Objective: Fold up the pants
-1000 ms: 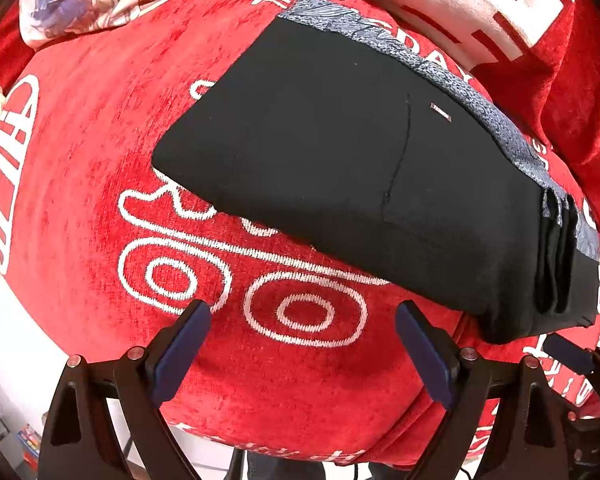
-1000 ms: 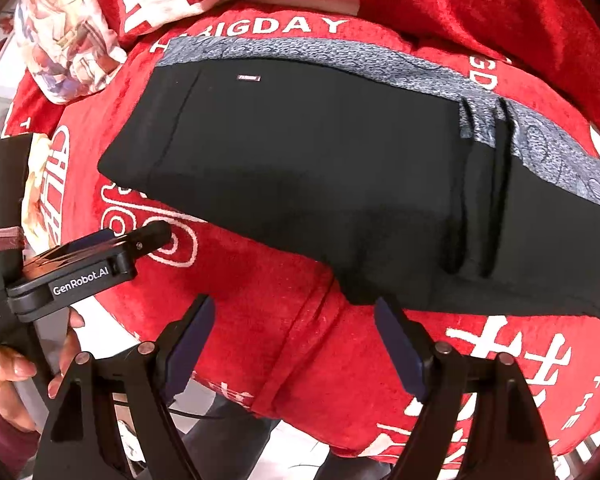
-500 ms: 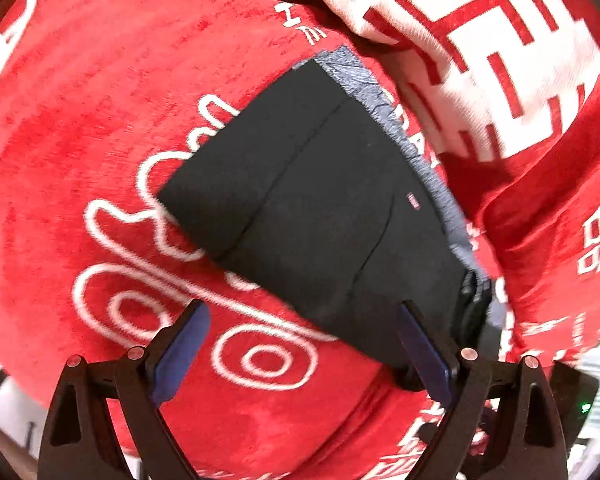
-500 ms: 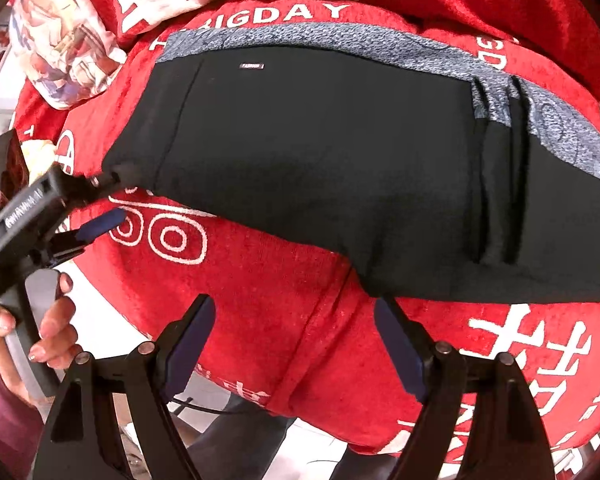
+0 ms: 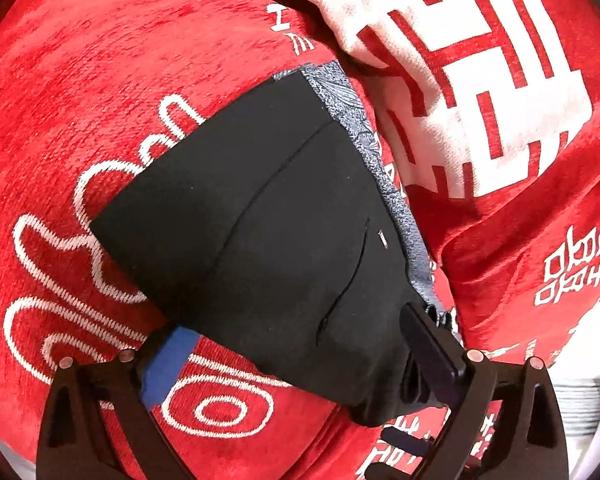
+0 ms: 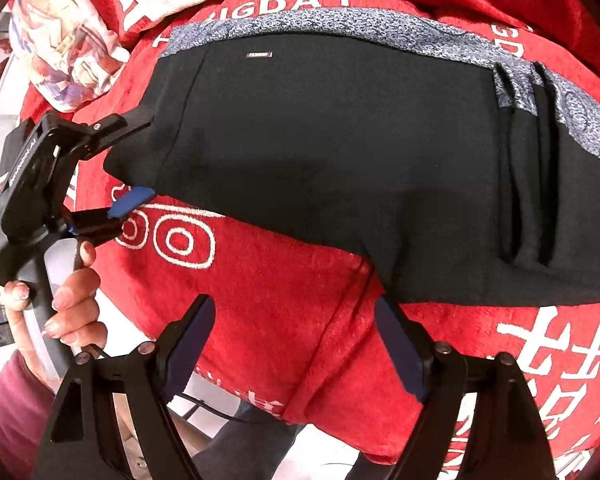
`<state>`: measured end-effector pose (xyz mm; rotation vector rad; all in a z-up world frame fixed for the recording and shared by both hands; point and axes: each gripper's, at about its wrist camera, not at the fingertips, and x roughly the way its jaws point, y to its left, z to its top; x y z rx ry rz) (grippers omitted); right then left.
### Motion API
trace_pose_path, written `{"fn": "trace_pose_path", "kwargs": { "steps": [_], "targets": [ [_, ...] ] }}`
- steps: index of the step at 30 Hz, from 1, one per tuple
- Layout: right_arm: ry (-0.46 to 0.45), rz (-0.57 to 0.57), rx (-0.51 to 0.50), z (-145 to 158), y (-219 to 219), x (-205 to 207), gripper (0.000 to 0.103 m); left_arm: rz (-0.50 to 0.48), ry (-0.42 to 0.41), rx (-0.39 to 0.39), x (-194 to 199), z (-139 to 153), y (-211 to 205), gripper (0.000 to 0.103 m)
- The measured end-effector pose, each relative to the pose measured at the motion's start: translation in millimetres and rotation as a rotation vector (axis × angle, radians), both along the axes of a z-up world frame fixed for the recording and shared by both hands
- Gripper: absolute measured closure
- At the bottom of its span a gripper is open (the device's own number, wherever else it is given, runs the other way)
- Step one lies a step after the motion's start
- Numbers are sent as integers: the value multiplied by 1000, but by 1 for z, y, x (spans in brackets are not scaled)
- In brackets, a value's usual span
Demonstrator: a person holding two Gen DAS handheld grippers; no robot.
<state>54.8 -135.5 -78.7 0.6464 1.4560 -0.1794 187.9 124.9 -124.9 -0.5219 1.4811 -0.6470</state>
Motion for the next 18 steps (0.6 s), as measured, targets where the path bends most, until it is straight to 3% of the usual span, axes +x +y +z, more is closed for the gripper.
{"fn": "trace_pose_path", "kwargs": {
  "steps": [3, 7, 9, 13, 15, 16, 17, 18],
  "targets": [
    [-2, 2, -3, 1, 2, 3, 19, 18, -14, -6, -1, 7, -1, 5],
    [-38, -3, -16, 12, 1, 6, 19, -14, -121, -90, -4, 38, -12, 5],
    [-53, -9, -30, 18, -4, 6, 19, -43, -154, -40, -1, 36, -23, 5],
    [-72, -22, -64, 26, -18, 12, 19, -10, -76, 68, 11, 9, -28, 7],
    [-88, -14, -83, 31, -28, 20, 19, 0, -87, 109, 12, 10, -27, 21],
    [-94, -4, -92, 33, -33, 25, 19, -13, -118, 167, 10, 14, -31, 28],
    [-104, 12, -106, 38, -38, 35, 19, -32, -146, 215, 9, 14, -34, 51],
    [-115, 26, -119, 42, -43, 44, 19, -81, -190, 291, 6, 15, -41, 63]
  ]
}}
